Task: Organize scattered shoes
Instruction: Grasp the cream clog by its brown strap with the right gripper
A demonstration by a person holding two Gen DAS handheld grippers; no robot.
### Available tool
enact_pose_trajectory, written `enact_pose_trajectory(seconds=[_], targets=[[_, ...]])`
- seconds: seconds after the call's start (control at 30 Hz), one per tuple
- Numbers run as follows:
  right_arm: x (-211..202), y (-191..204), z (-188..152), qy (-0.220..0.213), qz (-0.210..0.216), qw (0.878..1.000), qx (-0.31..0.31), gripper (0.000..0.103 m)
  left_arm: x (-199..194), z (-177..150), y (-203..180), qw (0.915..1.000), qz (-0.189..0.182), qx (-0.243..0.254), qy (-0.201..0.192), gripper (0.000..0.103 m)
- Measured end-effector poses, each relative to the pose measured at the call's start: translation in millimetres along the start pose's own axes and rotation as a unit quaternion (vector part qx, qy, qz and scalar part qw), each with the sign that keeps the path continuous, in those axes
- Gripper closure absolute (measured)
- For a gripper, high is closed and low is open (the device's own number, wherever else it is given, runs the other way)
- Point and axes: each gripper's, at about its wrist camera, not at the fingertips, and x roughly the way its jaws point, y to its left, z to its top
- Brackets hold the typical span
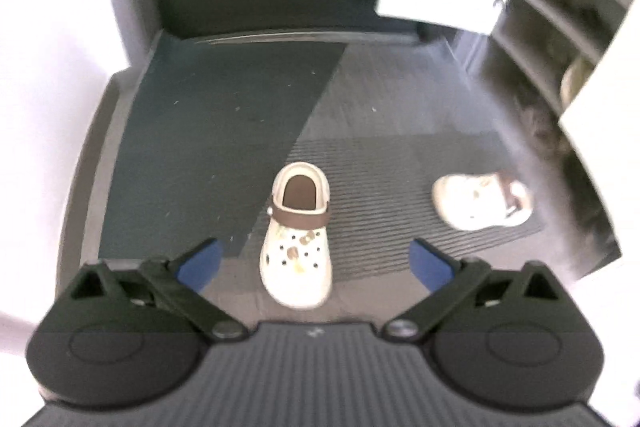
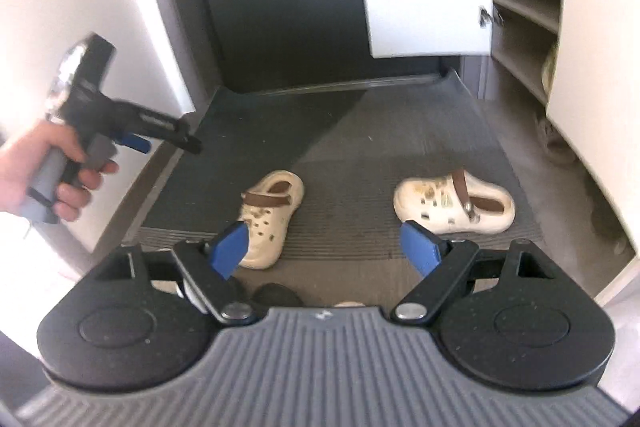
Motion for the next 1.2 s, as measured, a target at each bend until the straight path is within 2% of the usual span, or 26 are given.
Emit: enact_pose_trajectory(seconds=[0.07, 0.17, 0.23, 0.27, 0.33, 0.4, 0.43, 0.53, 0.63, 0.73, 0.83, 0.87, 0.97, 1.0, 1.07, 1.1, 1.13, 1.2], targets=[[-20, 11, 20, -0.005, 0.015, 1.000, 0.023, 0.018, -40, -5, 12, 0.9995, 0.019, -0.021, -0.011, 0.002], [-43, 31, 30, -0.049, 0.000, 0.998, 0.046, 0.018, -85, -25, 26, 0.9972, 0.037, -0.046, -0.047, 0.000], [-56, 45, 29, -0.090, -0.006, 0.992, 0.084, 0.018, -101, -38, 33, 0.9972, 0.045, -0.054, -0.025, 0.000], [-57, 48, 24, -0.092, 0.004, 0.991, 0.094, 0.018, -107, -44, 37, 0.9969, 0.037, -0.065, -0.024, 0.000], [-57, 53, 15, -0.063, 0.021, 0.994, 0.087, 0.018, -115, -58, 43, 0.9966, 0.022, -0.077, -0.021, 0.000], [-59, 52, 7, -0.069, 0.027, 0.994, 0.076, 0.018, -122, -72, 48, 0.9959, 0.007, -0.088, -0.018, 0.000], [-52, 53, -3, -0.043, 0.006, 0.997, 0.061, 0.018, -125, -79, 50, 0.9954, -0.001, -0.094, -0.017, 0.000], [-35, 65, -12, -0.016, 0.001, 1.000, -0.002, 0.018, -130, -92, 54, 0.9948, -0.019, -0.099, -0.014, 0.000], [-22, 80, -27, -0.005, -0.012, 0.996, -0.086, 0.018, -139, -92, 54, 0.9955, 0.003, -0.086, -0.041, 0.000], [-13, 95, -42, 0.014, 0.015, 0.987, -0.162, 0.018, -151, -94, 58, 0.9944, 0.009, -0.082, -0.066, 0.000], [-3, 107, -51, 0.001, 0.037, 0.969, -0.244, 0.018, -159, -93, 61, 0.9930, -0.001, -0.091, -0.076, 0.000], [3, 109, -52, 0.004, 0.038, 0.965, -0.261, 0.018, -162, -92, 66, 0.9917, -0.021, -0.104, -0.073, 0.000], [41, 111, -57, 0.023, 0.010, 0.950, -0.313, 0.018, -174, -91, 70, 0.9885, -0.063, -0.110, -0.082, 0.000], [56, 112, -59, 0.029, -0.004, 0.942, -0.333, 0.018, -178, -91, 67, 0.9888, -0.037, -0.104, -0.101, 0.000], [90, 117, -60, 0.052, -0.005, 0.921, -0.385, 0.018, -180, -87, 62, 0.9874, 0.026, -0.092, -0.126, 0.001], [98, 119, -60, 0.060, -0.003, 0.914, -0.401, 0.018, -178, -85, 63, 0.9868, 0.033, -0.093, -0.128, 0.001], [111, 139, -65, 0.080, 0.020, 0.885, -0.458, 0.018, -178, -84, 63, 0.9865, 0.033, -0.095, -0.129, 0.001], [129, 148, -70, 0.083, 0.045, 0.858, -0.504, 0.019, -177, -79, 65, 0.9846, 0.031, -0.112, -0.131, 0.001]])
